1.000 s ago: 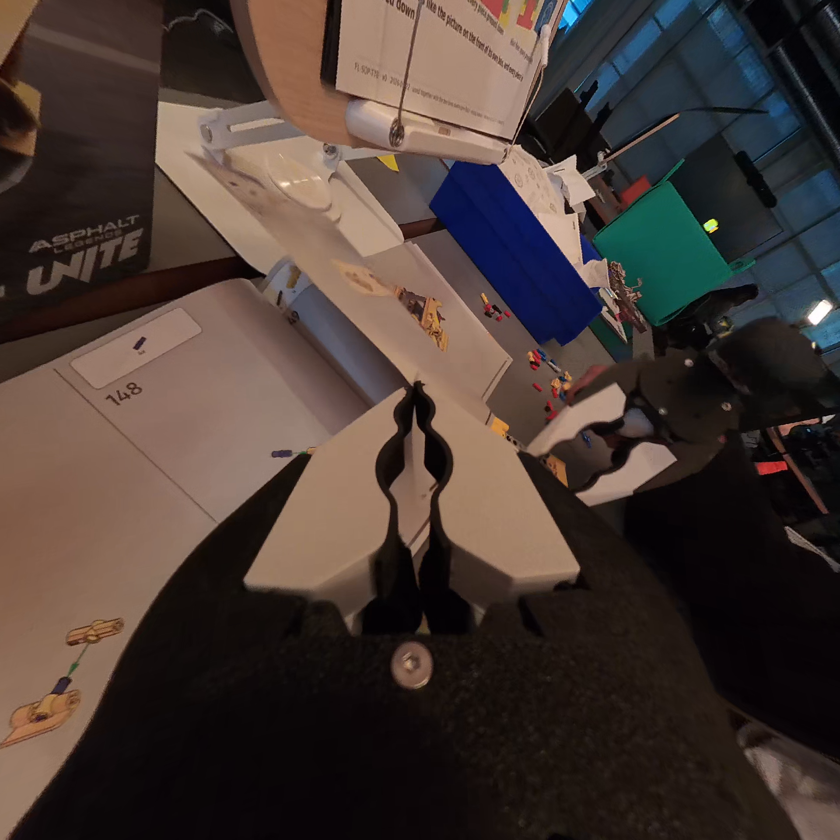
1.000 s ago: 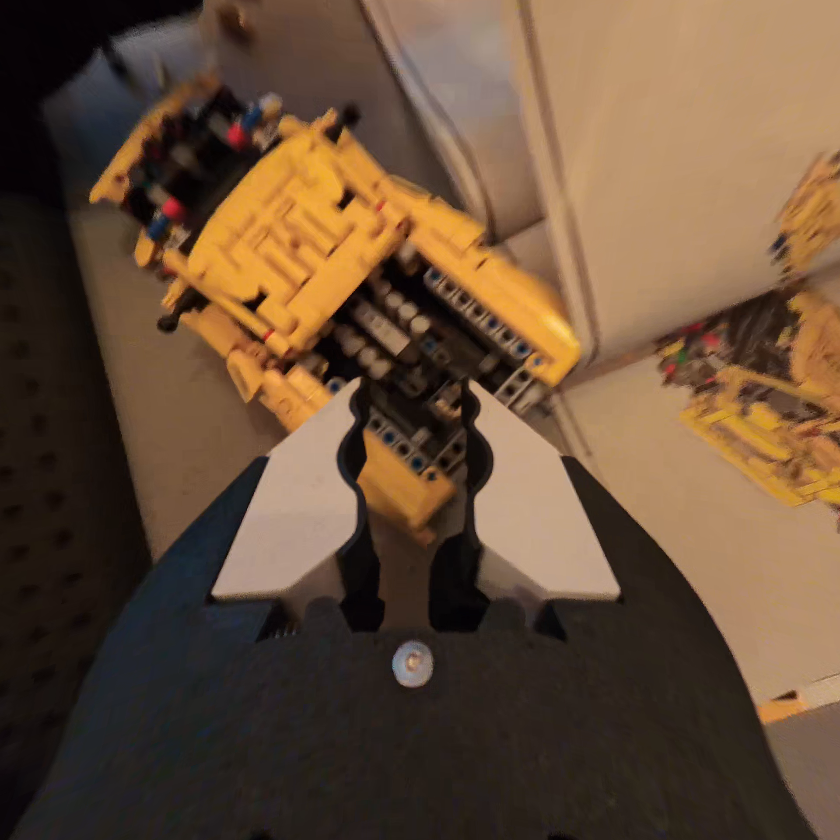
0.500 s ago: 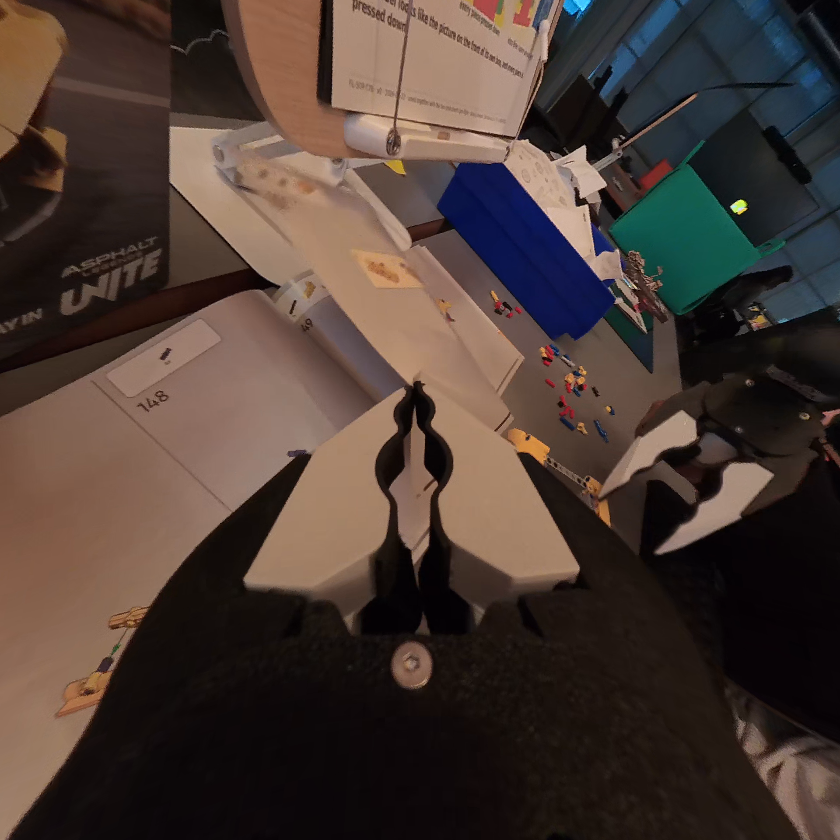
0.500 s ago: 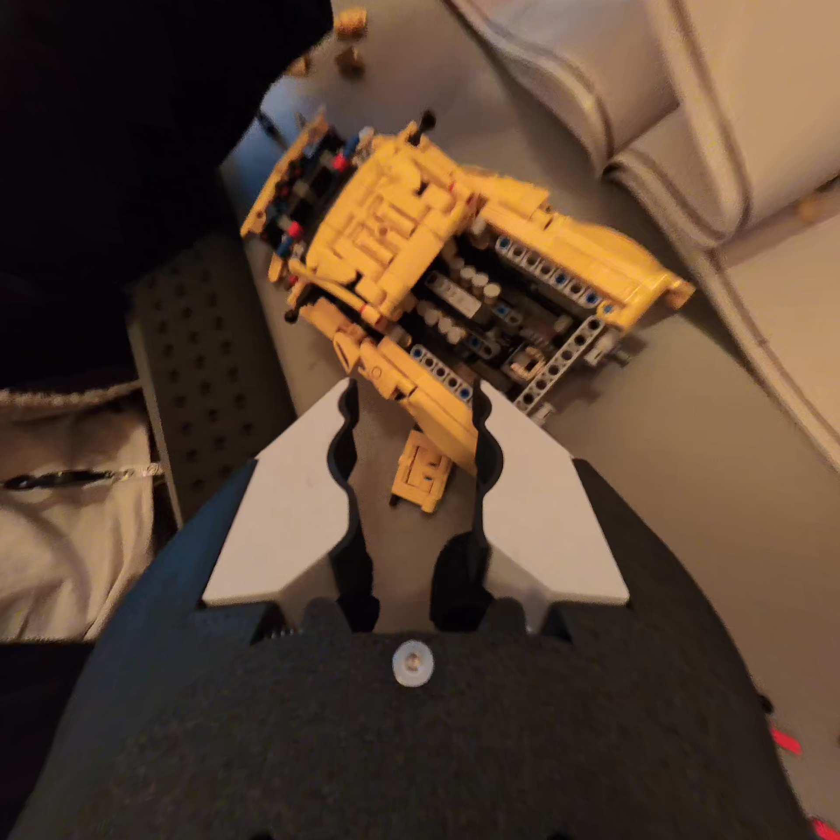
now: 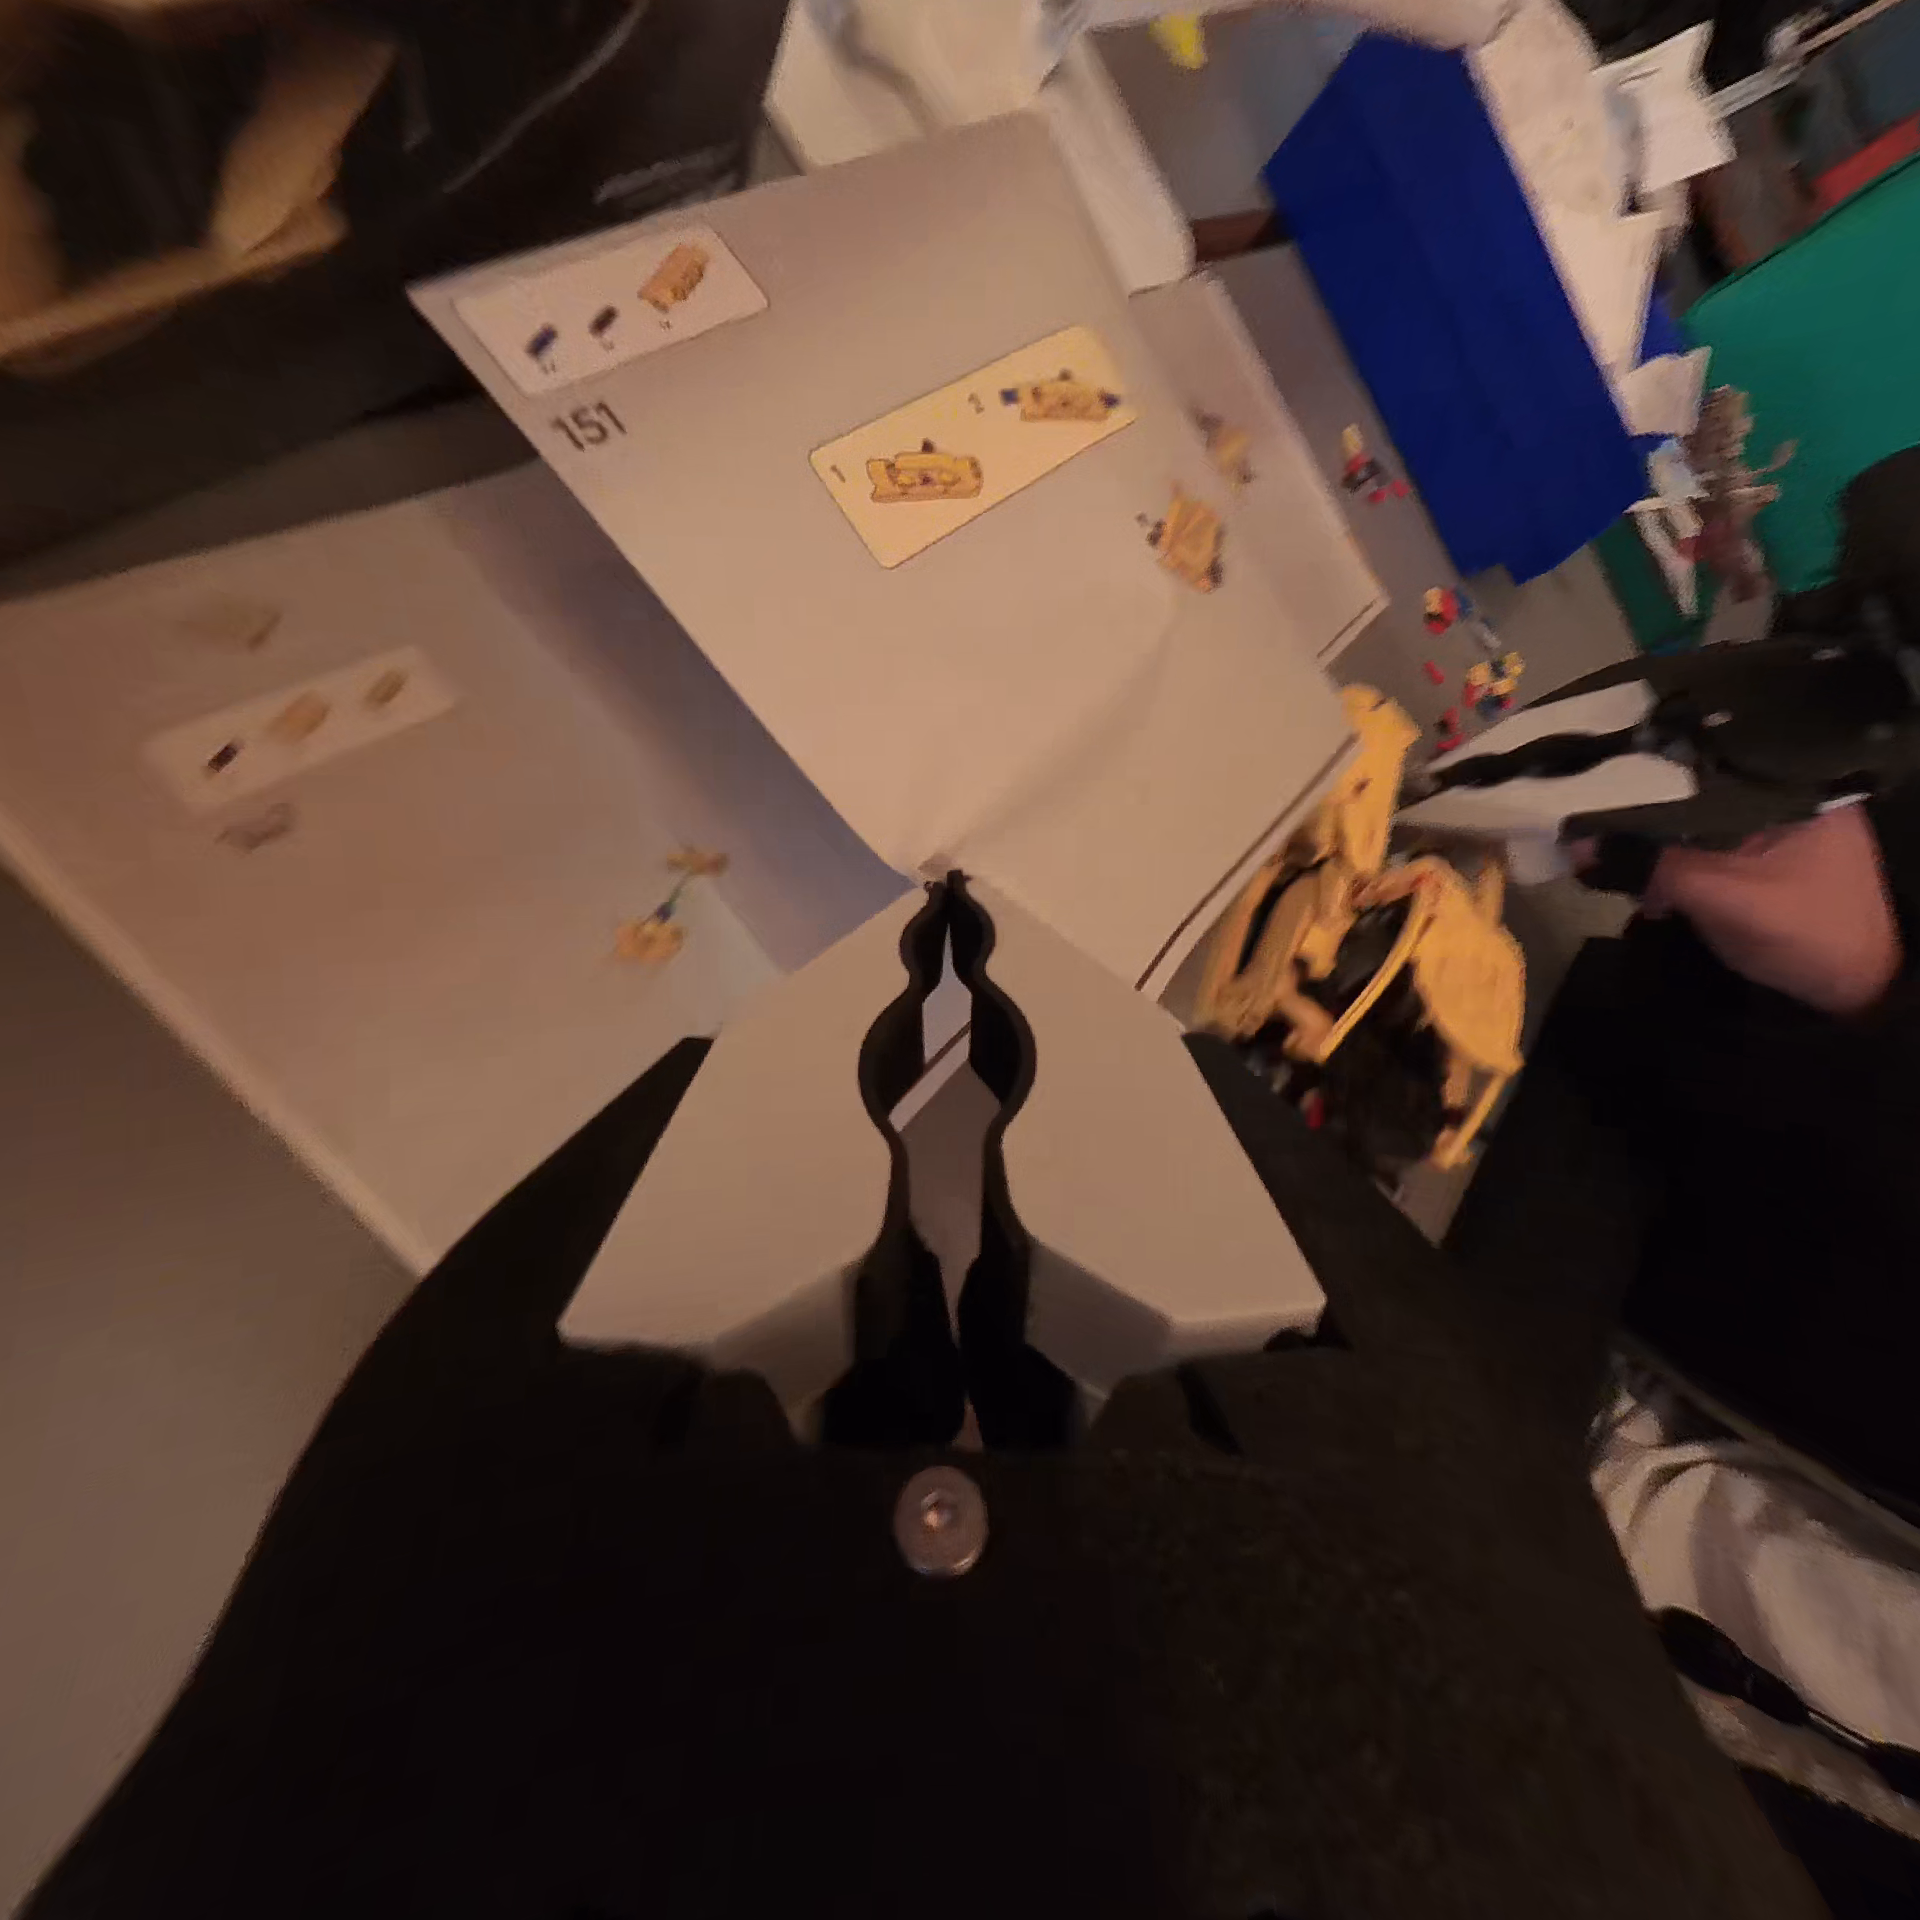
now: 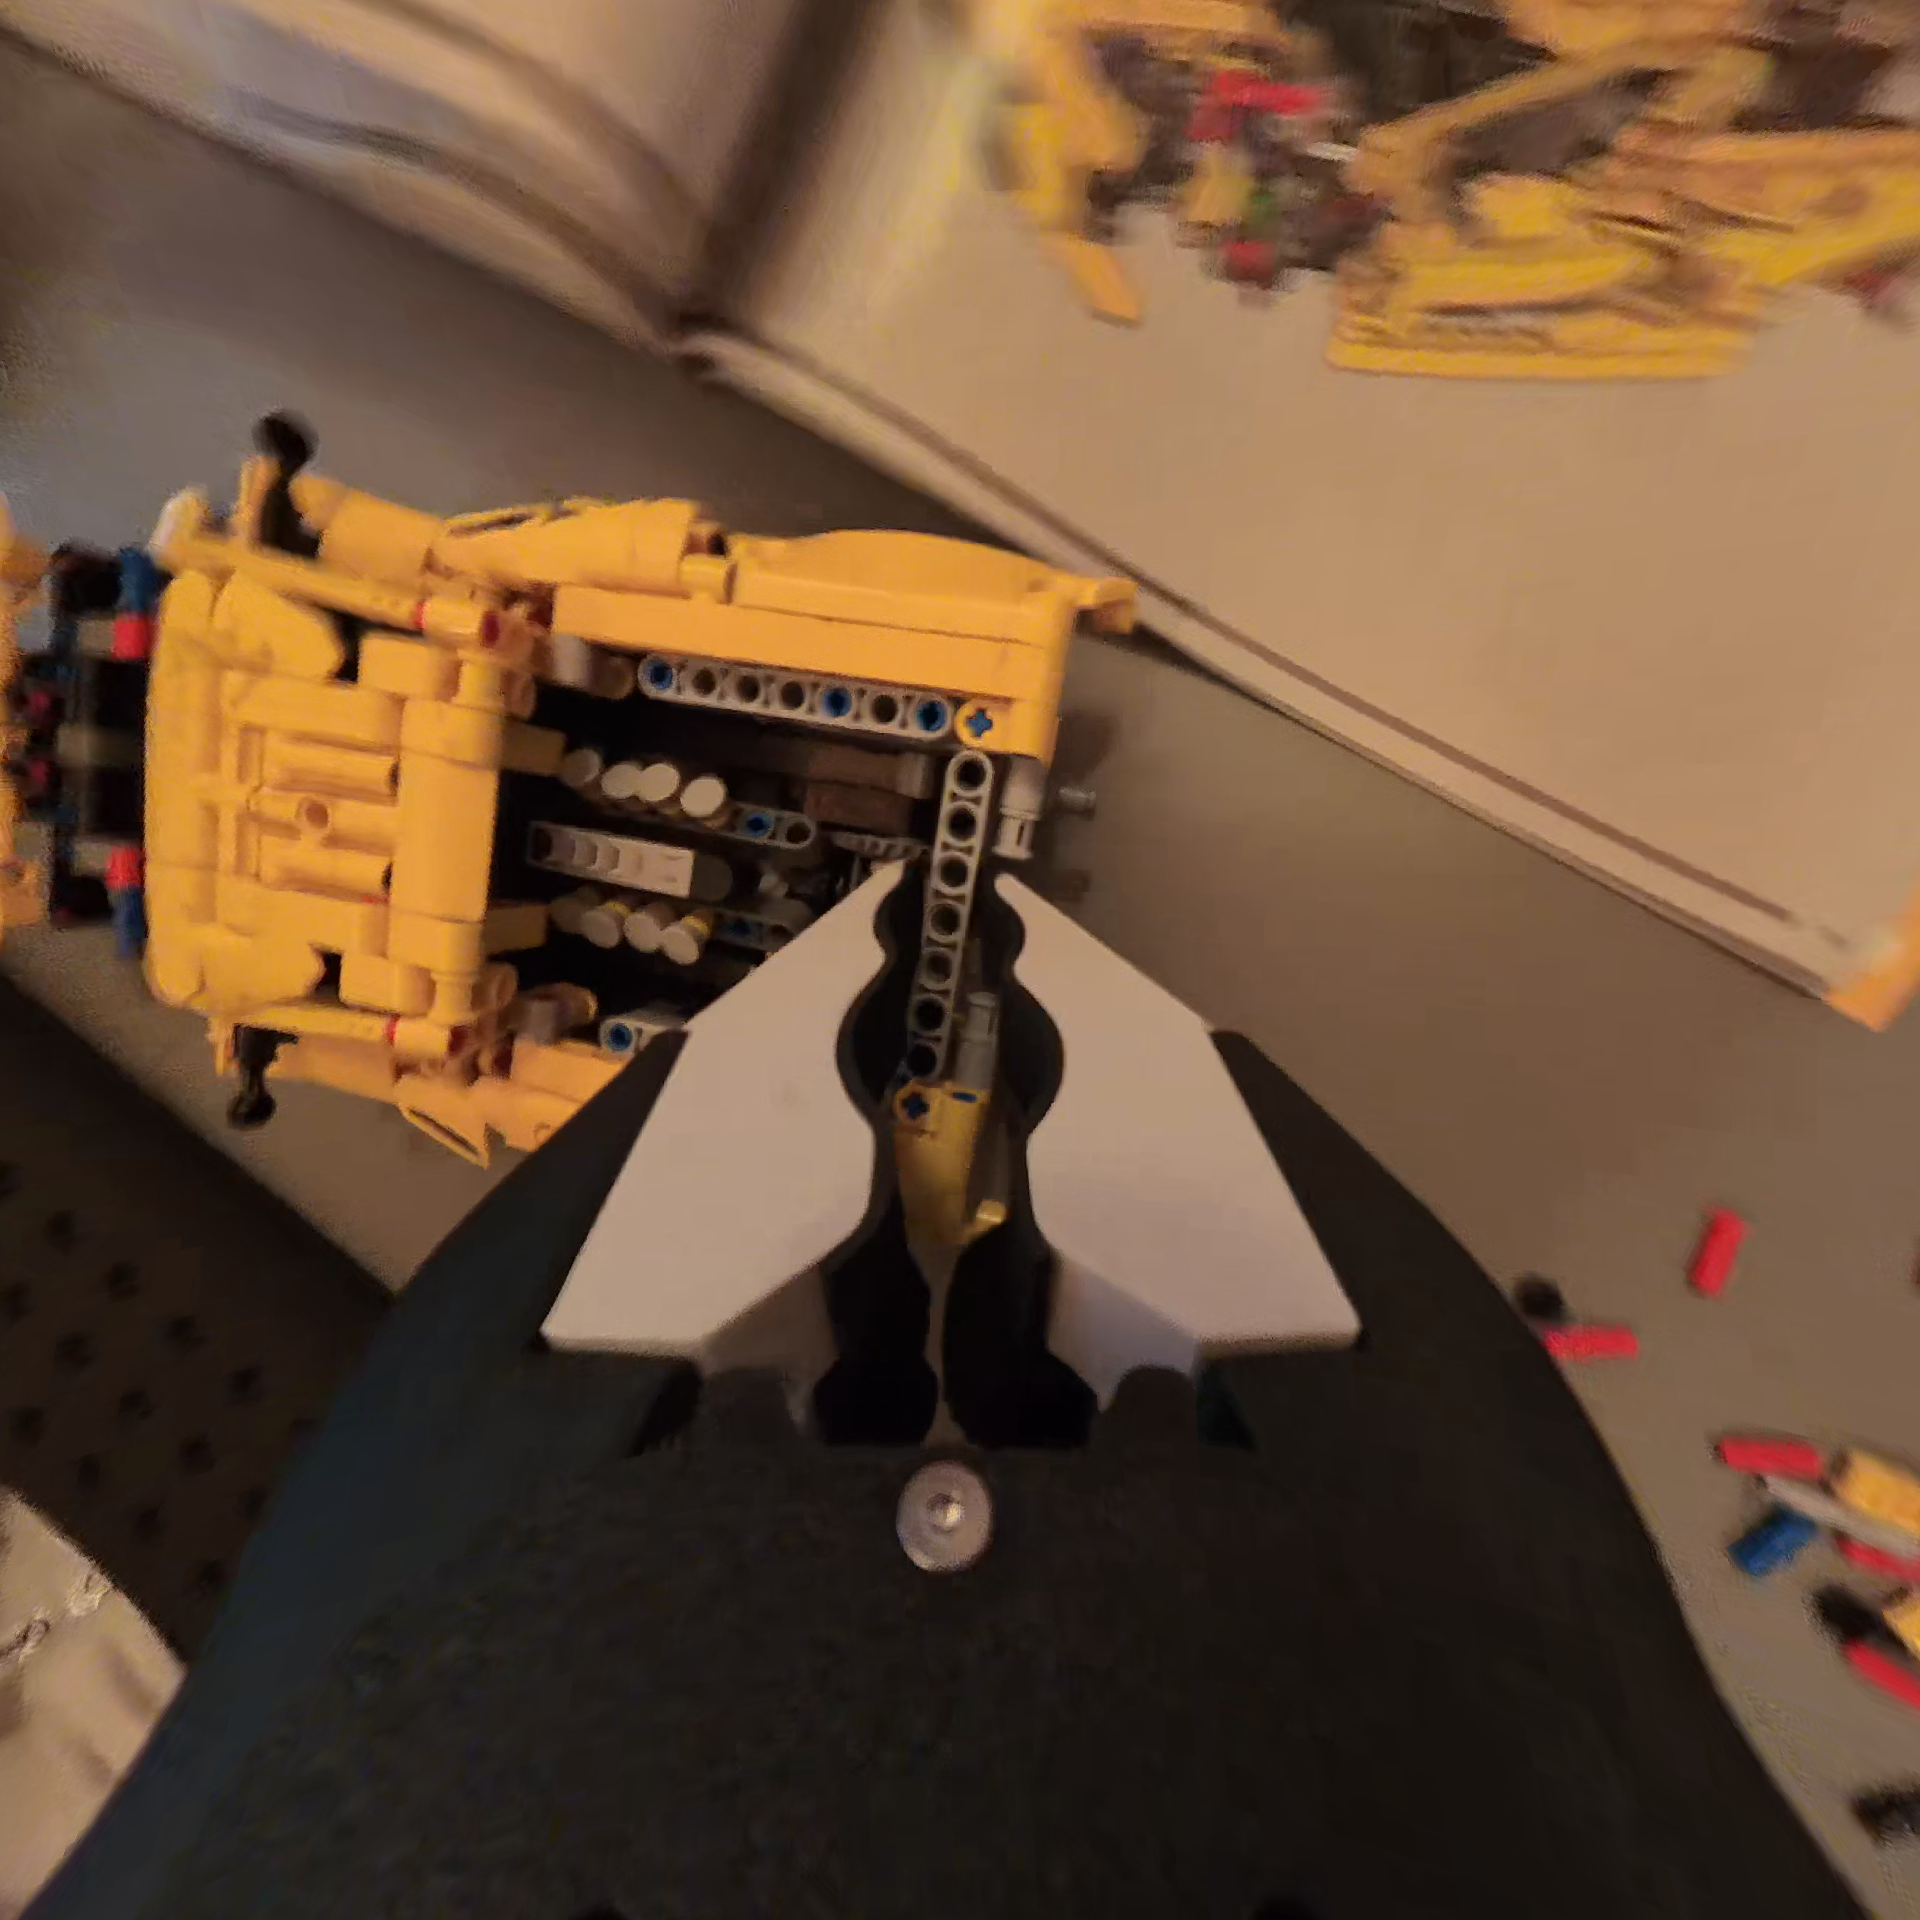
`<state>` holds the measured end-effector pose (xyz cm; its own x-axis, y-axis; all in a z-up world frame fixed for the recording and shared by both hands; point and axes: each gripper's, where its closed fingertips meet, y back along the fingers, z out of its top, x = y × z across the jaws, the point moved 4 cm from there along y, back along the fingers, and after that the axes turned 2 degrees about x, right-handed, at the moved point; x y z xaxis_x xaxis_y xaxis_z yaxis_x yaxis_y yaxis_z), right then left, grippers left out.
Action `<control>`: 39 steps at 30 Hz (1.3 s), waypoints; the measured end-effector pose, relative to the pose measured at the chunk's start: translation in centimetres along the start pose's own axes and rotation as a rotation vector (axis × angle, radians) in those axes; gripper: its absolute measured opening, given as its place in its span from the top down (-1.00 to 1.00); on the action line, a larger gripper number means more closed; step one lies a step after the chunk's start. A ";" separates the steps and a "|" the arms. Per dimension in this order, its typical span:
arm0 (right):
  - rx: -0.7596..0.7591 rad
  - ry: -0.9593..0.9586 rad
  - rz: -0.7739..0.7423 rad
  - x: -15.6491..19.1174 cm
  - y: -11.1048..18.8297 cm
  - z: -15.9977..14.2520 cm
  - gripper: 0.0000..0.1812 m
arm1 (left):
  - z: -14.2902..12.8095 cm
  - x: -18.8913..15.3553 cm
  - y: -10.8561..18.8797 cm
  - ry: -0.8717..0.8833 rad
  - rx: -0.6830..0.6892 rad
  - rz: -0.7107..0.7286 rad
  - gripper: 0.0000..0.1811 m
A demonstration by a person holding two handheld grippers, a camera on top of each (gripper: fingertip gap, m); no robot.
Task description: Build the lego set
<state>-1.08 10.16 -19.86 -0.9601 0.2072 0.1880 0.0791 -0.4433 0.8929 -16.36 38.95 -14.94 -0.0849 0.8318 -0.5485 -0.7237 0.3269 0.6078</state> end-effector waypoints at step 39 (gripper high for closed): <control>0.378 1.171 0.195 4.0 -10.9 17.5 -0.03 | -0.7 7.4 6.0 0.084 -0.025 0.580 0.90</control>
<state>-1.10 31.05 -21.68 -0.5696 -0.8215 0.0263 0.1332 -0.0606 0.9892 -21.80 46.77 -15.77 -0.5253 0.8329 -0.1742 -0.5586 -0.1830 0.8090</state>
